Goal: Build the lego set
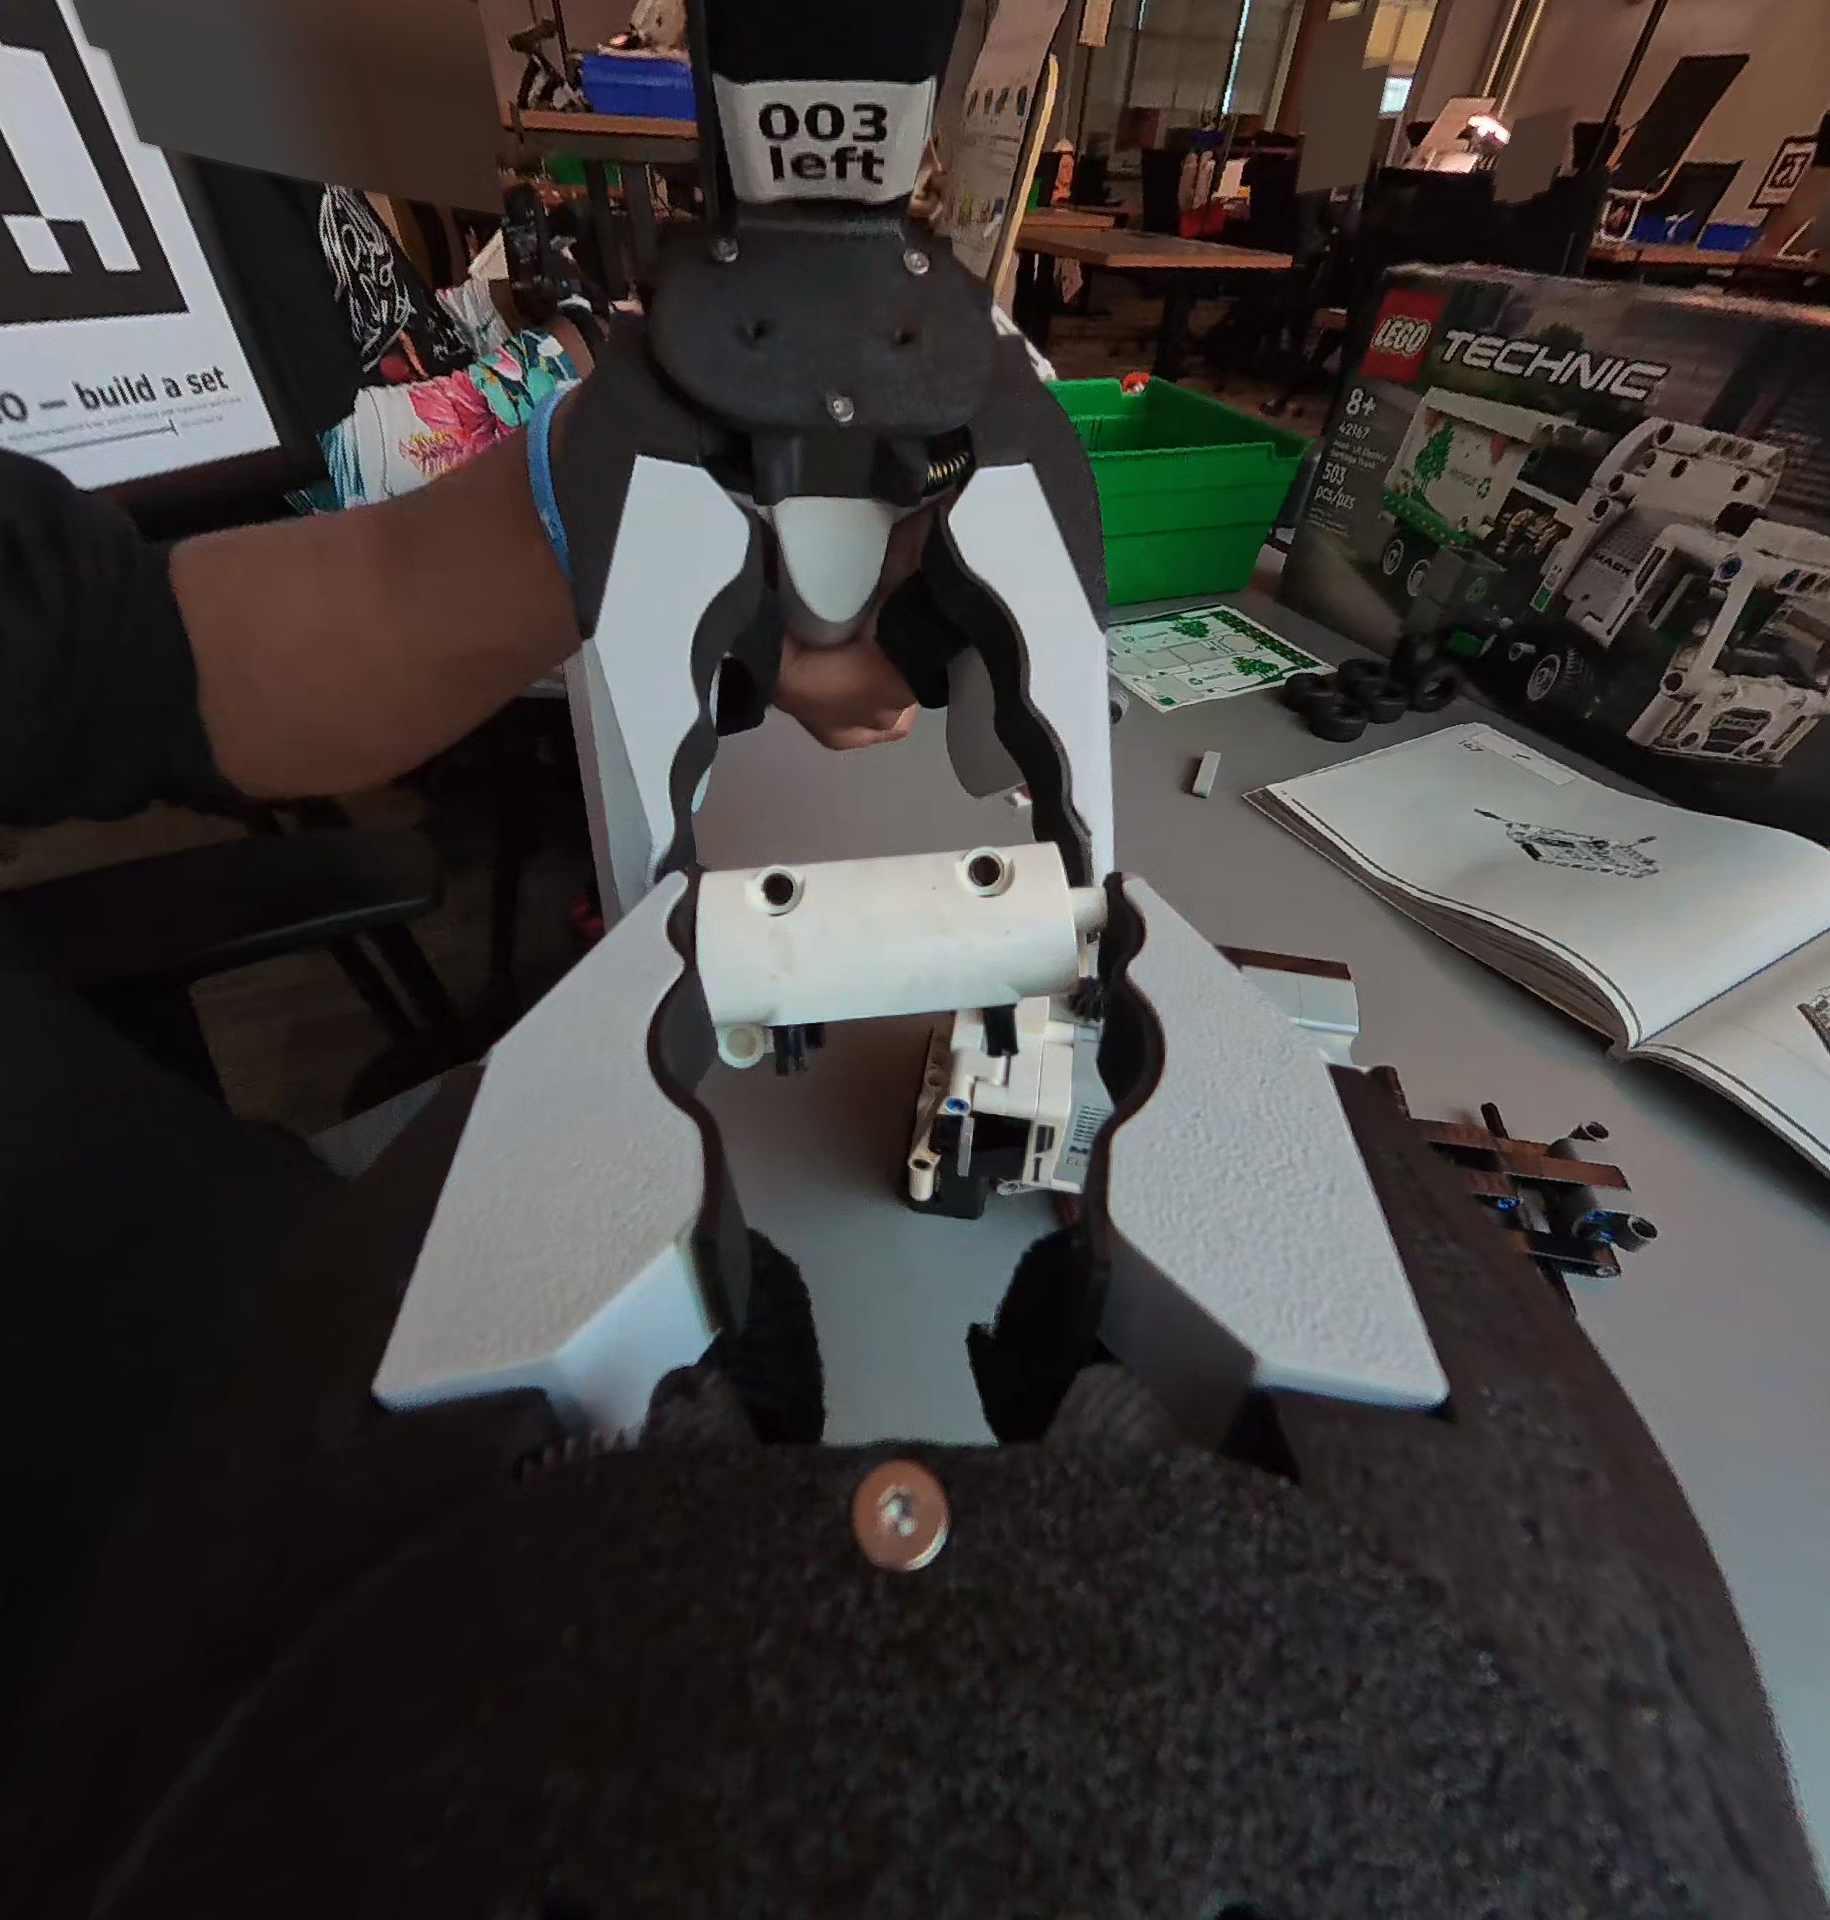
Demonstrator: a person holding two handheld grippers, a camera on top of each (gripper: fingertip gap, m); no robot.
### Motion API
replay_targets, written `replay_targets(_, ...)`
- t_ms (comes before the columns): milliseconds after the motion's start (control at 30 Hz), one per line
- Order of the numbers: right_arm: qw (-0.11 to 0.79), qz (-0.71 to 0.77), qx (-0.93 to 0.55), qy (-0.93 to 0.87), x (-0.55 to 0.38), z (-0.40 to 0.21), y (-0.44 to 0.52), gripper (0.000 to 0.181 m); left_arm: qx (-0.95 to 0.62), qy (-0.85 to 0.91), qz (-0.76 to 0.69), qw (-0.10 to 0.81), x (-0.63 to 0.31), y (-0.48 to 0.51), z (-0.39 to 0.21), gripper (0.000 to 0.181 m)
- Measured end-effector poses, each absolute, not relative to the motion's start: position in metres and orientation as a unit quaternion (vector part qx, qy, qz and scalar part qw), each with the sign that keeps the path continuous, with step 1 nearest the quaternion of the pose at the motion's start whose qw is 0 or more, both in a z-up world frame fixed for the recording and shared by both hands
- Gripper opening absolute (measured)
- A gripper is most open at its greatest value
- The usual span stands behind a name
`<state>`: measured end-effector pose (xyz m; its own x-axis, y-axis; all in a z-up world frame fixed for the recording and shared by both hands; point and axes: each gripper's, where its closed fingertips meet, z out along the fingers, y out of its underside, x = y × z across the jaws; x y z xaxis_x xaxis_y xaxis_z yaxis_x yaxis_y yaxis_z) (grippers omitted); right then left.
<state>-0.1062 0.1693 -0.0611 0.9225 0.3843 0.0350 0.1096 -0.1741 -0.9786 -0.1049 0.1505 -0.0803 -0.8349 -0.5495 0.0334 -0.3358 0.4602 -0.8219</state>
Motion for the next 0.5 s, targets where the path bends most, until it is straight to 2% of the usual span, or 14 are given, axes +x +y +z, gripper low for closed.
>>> replay_targets(133, 0.6, 0.111, -0.78, -0.141, -0.095, -0.078, 0.172, 0.074, -0.253, 0.873, -0.402, 0.112, -0.096, 0.157, -0.096, 0.081)
replay_targets(233, 0.594, 0.086, -0.79, -0.121, -0.08, -0.085, 0.174, 0.069, -0.264, 0.886, -0.361, 0.121, -0.086, 0.173, -0.107, 0.07)
replay_targets(500, 0.591, 0.105, -0.791, -0.114, -0.064, -0.099, 0.177, 0.065, -0.252, 0.891, -0.36, 0.113, -0.07, 0.19, -0.1, 0.07)
